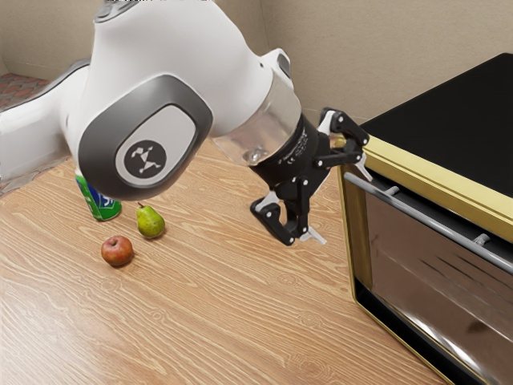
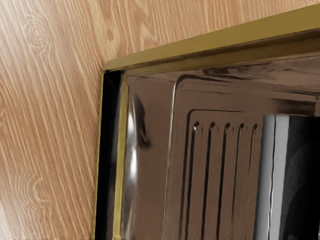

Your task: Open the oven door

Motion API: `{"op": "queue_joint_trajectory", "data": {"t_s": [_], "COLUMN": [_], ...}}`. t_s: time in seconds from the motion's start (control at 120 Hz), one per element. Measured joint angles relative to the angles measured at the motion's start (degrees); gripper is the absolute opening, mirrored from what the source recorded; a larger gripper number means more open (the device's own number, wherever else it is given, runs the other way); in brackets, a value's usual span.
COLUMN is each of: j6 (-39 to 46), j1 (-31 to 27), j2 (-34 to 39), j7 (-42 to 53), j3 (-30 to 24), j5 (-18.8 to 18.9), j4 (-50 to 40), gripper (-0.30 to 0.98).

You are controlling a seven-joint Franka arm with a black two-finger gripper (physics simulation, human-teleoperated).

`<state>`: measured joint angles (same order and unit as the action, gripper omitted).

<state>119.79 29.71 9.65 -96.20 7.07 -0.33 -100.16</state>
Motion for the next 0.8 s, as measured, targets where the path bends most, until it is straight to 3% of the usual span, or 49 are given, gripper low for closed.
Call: {"op": "queue_joint_trajectory", "data": {"t_s": [0.8], "j6": [2.73], "j1": [-2.57], "j2": [-3.97], "j7": [-2.58], "j3": [-0.02], "j5": [-2.31], "j4": [-0.87], "gripper": [0.68]}}
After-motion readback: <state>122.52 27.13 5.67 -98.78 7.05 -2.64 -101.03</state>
